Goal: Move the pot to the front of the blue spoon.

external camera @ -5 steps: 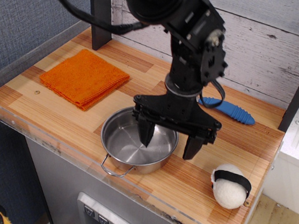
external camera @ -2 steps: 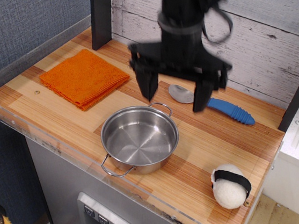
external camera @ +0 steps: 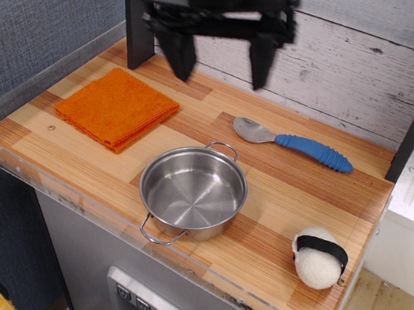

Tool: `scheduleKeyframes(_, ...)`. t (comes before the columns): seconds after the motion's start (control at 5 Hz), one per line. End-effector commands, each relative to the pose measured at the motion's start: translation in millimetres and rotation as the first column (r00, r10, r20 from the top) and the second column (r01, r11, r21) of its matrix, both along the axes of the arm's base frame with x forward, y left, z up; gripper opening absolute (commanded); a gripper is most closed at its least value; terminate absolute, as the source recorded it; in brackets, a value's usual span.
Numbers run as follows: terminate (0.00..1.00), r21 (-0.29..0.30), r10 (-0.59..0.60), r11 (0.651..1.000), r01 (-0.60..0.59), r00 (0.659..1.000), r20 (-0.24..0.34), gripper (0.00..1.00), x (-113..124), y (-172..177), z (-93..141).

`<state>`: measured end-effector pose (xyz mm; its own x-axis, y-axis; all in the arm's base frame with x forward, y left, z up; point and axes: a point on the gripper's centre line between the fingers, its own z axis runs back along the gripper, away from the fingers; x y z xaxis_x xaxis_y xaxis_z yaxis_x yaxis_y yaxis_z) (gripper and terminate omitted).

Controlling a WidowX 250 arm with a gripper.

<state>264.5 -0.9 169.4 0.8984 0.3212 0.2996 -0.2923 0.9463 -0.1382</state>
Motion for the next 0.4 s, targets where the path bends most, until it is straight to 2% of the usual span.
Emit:
scheduleKeyframes(0.0, 0.00, 0.001, -0.011, 1.000, 0.011, 0.999, 0.045, 1.00, -6.0, 6.2, 10.6)
scheduleKeyframes(0.2, 1.00, 0.001, -0.011, 1.000, 0.011, 0.999, 0.045, 1.00, -6.0, 6.2, 10.6)
